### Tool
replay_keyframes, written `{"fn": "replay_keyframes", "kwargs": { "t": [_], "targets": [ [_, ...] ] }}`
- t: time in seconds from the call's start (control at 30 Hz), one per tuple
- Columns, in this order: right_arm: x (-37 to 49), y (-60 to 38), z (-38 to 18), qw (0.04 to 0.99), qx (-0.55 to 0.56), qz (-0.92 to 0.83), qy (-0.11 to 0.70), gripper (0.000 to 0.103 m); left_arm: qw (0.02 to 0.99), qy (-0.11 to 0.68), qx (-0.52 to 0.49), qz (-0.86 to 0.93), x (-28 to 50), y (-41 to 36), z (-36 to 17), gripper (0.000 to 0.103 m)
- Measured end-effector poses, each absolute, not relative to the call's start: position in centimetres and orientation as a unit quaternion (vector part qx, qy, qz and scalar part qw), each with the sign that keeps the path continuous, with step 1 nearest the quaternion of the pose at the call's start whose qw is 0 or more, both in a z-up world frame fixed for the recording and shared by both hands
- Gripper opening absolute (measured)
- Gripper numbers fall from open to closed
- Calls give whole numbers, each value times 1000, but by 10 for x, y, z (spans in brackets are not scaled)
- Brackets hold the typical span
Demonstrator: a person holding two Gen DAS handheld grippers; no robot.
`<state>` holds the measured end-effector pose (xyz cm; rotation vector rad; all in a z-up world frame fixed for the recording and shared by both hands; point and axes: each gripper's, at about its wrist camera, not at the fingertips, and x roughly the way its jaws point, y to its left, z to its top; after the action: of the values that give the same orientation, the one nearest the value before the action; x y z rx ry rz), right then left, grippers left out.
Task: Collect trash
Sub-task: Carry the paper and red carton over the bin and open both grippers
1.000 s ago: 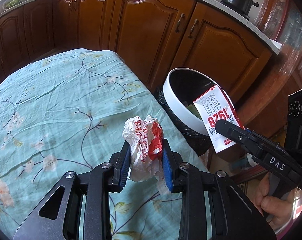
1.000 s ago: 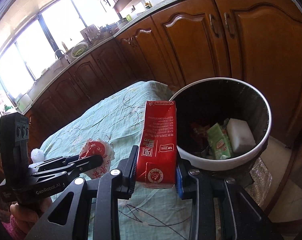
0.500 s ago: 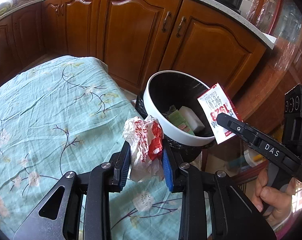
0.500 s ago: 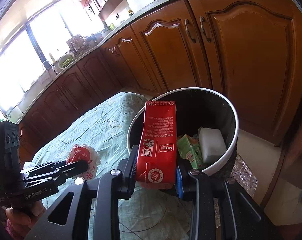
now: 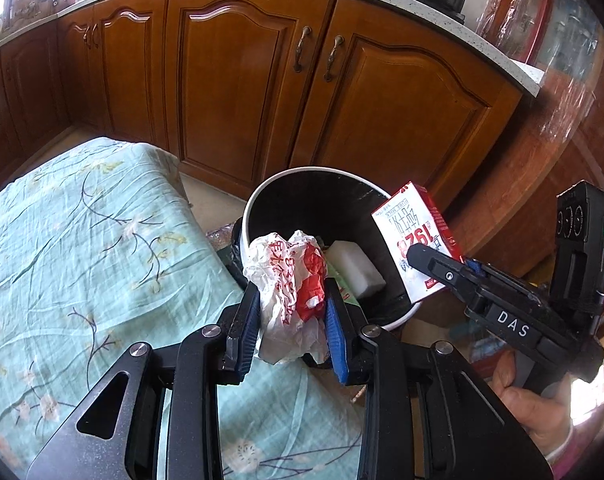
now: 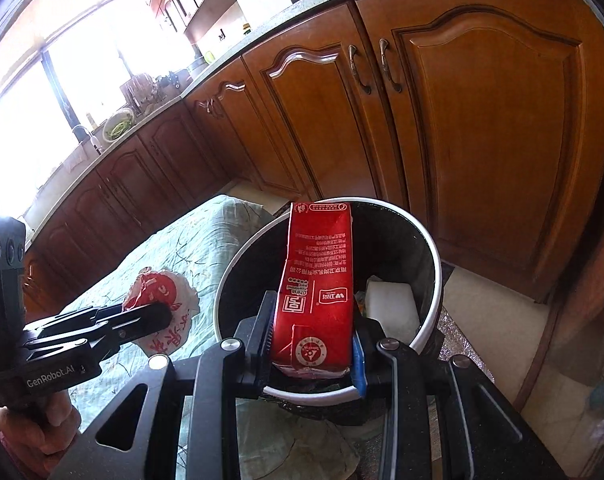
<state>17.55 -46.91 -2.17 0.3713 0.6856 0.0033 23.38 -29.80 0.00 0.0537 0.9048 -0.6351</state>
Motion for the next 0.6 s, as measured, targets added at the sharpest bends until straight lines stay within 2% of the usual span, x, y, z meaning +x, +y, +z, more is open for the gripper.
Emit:
{"fn": "replay_keyframes", "kwargs": {
  "t": [0.6],
  "targets": [
    [203, -483, -32, 913, 157, 1, 377, 31, 826, 463, 63, -315, 268, -355, -18, 30]
  ]
}}
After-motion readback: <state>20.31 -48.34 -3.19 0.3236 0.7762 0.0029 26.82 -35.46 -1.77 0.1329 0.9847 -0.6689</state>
